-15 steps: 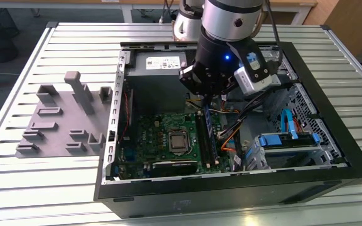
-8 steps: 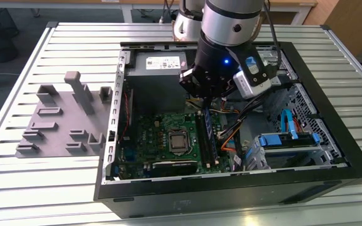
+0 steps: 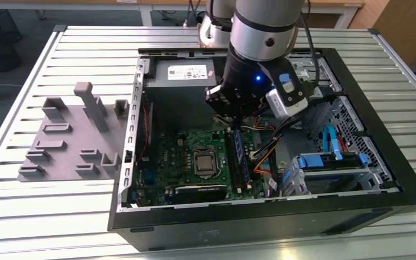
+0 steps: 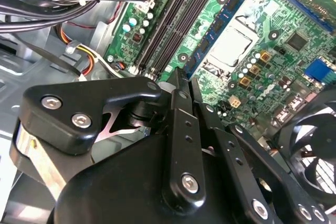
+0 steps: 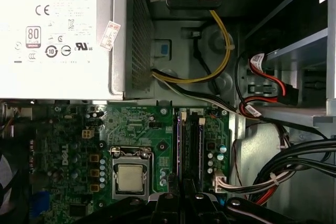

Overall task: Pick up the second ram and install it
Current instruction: 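Insert the second ram into the second slot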

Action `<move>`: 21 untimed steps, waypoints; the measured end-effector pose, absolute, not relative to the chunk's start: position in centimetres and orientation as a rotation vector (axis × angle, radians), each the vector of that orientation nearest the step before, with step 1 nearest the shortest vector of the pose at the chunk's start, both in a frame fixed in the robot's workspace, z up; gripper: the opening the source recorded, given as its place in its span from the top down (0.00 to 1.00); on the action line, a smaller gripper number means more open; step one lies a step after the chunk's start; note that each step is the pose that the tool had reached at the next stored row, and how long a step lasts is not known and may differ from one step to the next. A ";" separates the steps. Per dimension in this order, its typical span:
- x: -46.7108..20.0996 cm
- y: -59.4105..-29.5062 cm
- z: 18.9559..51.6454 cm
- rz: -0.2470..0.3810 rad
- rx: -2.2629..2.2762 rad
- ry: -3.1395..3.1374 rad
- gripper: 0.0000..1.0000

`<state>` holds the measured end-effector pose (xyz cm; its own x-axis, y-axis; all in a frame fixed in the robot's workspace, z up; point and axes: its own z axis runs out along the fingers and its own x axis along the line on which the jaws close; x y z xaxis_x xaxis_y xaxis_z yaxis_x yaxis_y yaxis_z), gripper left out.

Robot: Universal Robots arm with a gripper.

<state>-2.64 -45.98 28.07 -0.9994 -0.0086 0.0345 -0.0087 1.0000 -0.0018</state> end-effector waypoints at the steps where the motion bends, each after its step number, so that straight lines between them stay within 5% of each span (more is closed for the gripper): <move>1: -2.6 -46.0 27.9 0.003 0.013 -3.107 0.86; 21: -2.6 -46.2 25.6 0.003 0.002 -3.107 0.86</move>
<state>-2.61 -46.16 25.64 -0.9994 -0.0016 0.0345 -0.0016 1.0000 -0.0017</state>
